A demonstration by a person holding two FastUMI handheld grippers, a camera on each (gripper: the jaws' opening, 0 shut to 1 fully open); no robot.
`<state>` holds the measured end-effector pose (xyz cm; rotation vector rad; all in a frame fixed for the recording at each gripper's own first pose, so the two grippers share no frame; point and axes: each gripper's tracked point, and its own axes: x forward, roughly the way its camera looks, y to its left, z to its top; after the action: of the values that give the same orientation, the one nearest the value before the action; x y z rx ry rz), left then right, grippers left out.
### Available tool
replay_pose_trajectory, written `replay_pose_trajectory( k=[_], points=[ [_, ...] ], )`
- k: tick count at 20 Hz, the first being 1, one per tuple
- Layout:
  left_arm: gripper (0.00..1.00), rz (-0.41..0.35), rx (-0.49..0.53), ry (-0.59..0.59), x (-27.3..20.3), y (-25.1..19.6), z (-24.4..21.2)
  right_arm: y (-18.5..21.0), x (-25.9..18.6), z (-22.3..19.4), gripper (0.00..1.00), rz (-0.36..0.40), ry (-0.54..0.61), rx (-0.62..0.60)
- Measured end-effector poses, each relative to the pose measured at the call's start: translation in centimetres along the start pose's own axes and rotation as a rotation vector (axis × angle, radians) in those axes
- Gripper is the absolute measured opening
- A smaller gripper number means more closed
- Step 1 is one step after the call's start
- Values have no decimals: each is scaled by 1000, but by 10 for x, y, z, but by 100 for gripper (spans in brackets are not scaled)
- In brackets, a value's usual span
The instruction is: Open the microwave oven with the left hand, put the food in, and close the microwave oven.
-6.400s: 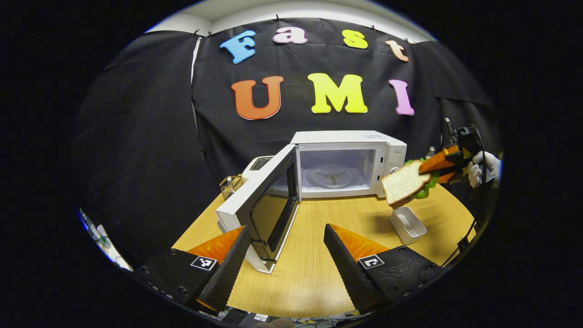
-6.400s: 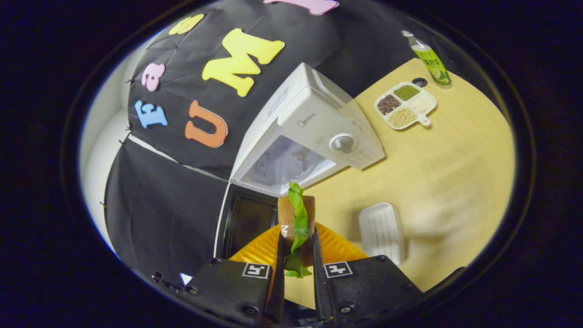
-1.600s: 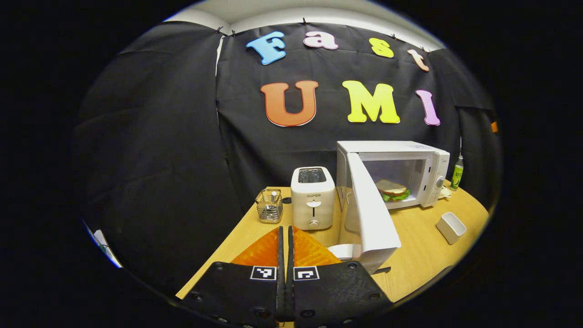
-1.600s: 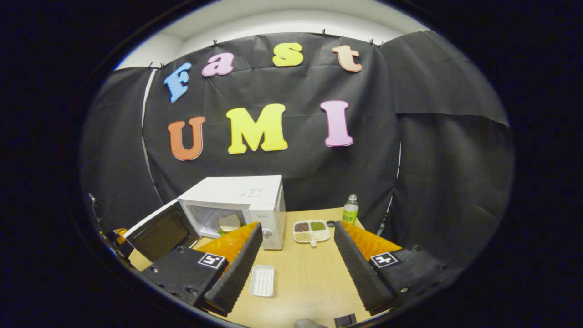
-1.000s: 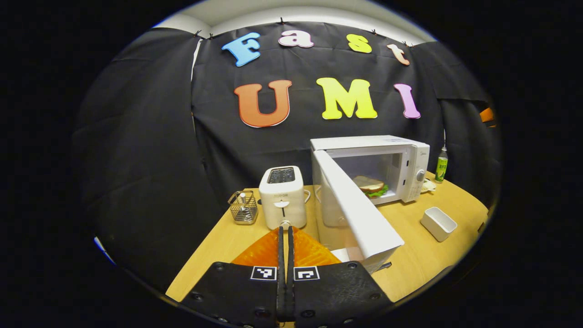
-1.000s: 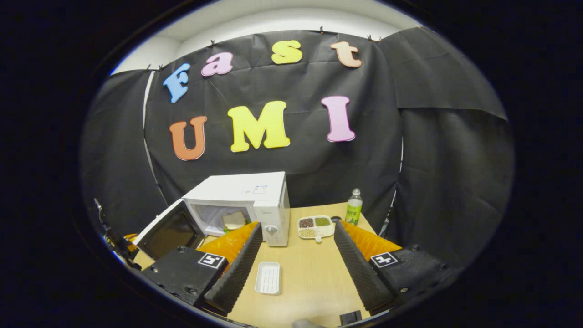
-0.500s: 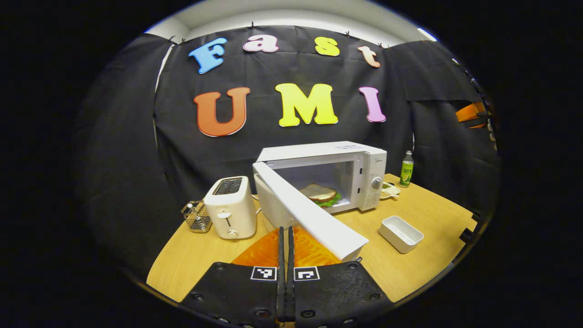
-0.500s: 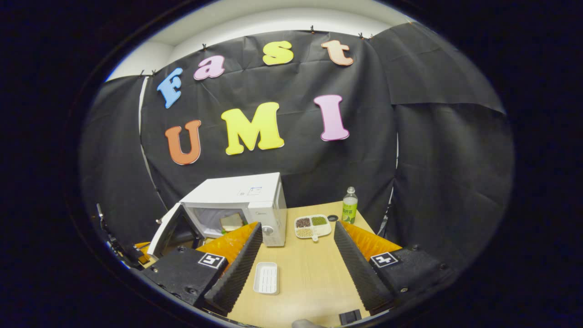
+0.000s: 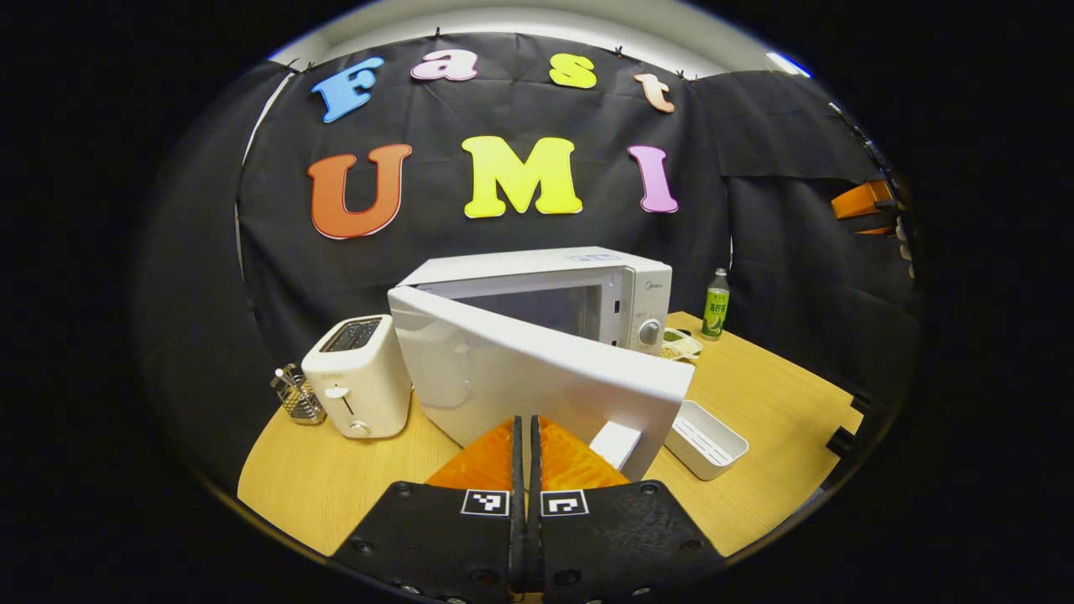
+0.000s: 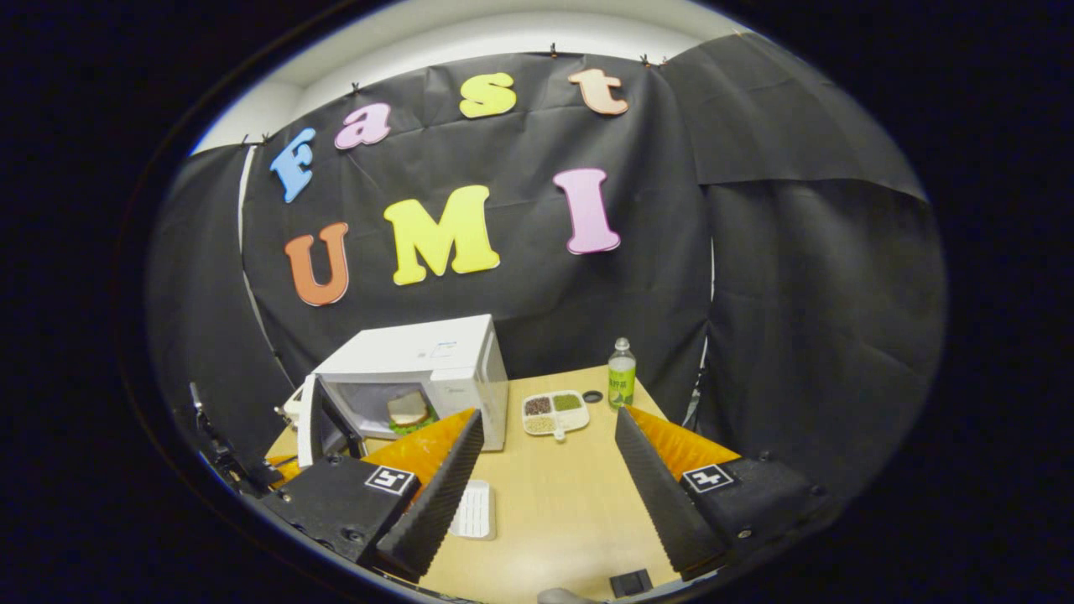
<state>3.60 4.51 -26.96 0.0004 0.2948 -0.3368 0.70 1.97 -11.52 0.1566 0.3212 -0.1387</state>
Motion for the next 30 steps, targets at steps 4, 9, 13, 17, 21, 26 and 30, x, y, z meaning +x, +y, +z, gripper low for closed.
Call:
replay_pose_trajectory(
  k=[4,9,13,17,21,26,30],
  points=[
    [0,-38,23,6,18,-24,0,-9,2,3,100,-10,5,3],
    [0,-79,44,8,50,-47,2,-14,7,9,92,-12,9,-10],
    [0,-99,44,11,76,-64,11,-15,13,11,100,-5,21,-36],
    [0,-95,40,11,101,-73,15,-17,19,15,100,2,14,-51],
    [0,-90,-1,6,126,-82,22,-19,27,17,100,6,18,-55],
    [0,-84,-13,1,158,-88,29,-23,34,22,92,-3,7,-42],
    [0,-64,-42,-1,183,-92,37,-24,35,24,92,-8,2,-42]
  ],
)
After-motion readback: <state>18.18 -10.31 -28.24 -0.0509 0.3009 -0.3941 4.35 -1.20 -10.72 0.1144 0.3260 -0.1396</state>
